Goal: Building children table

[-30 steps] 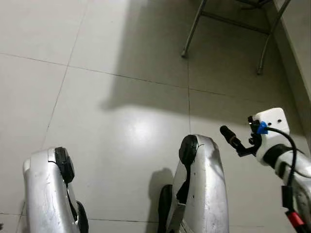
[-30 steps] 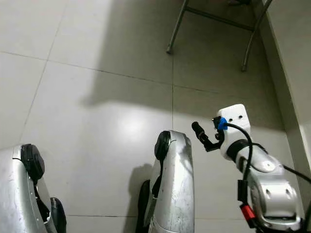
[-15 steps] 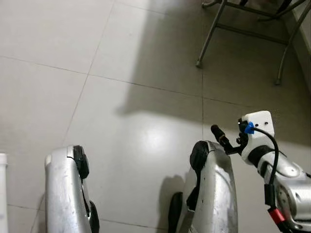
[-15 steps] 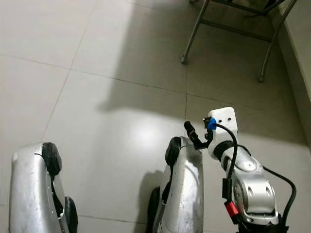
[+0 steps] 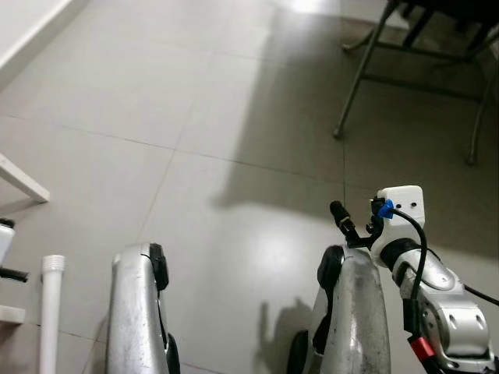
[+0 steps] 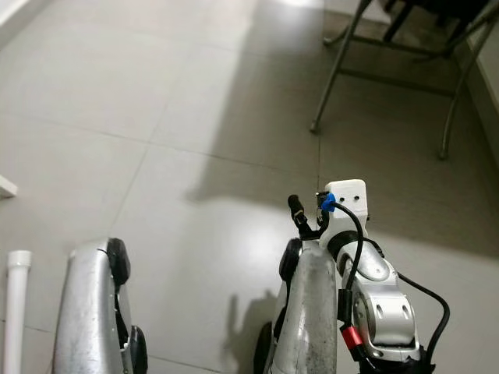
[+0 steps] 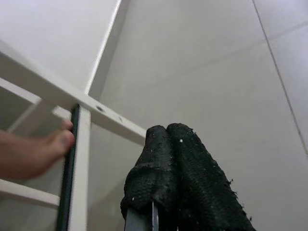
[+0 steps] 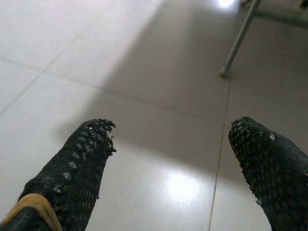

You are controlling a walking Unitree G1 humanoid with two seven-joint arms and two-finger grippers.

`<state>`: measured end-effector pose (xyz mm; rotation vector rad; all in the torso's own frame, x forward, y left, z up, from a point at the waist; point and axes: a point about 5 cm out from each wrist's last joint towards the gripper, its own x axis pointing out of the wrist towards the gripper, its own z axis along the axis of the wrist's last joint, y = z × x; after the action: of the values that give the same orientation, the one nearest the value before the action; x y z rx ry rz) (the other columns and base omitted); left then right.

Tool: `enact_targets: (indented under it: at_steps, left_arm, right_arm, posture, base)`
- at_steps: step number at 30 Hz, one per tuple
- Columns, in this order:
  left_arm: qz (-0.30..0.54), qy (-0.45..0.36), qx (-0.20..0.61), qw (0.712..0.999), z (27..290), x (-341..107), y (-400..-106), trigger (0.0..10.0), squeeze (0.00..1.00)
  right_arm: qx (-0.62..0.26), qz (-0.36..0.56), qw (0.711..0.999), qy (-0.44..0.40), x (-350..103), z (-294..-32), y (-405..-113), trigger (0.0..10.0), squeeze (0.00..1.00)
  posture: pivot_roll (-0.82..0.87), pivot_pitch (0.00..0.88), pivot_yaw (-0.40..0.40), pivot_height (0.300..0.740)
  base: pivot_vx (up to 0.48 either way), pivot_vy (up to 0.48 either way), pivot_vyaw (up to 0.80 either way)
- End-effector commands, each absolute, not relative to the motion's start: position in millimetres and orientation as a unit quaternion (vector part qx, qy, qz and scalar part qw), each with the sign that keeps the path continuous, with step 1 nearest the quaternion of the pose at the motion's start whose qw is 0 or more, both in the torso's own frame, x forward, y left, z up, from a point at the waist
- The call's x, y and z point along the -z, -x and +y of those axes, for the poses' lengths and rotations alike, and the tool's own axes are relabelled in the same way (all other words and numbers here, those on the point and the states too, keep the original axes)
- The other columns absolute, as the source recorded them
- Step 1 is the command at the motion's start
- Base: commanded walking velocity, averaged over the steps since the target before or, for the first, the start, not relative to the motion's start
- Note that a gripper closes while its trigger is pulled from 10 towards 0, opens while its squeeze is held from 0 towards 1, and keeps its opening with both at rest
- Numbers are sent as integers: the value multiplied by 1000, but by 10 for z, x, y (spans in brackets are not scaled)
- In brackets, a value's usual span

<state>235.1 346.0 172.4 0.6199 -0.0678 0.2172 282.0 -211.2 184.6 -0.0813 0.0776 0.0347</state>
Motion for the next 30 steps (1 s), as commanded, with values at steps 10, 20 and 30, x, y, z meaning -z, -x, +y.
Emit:
enact_targets:
  at_steps: [10, 20, 30]
  left_arm:
    - [-37, -294, -6, 955, 2992, -1691, -2407, 10000, 0]
    - [-48, -270, 21, 961, 2737, -1709, -2409, 10000, 0]
    - [-56, -262, 10, 964, 2651, -1766, -2476, 10000, 0]
  right_arm:
    - [12, 18, 1000, 9, -1845, -2130, -2788, 10000, 0]
    - [13, 13, 1000, 10, -1831, -2102, -2770, 10000, 0]
    - [15, 12, 1000, 9, -1835, -2092, -2780, 10000, 0]
  posture:
    - [159, 127, -24, 405]
    - [146, 108, -36, 430]
    - [133, 97, -43, 455]
  base:
    - [0, 0, 0]
    - [0, 0, 0]
    - [0, 0, 0]
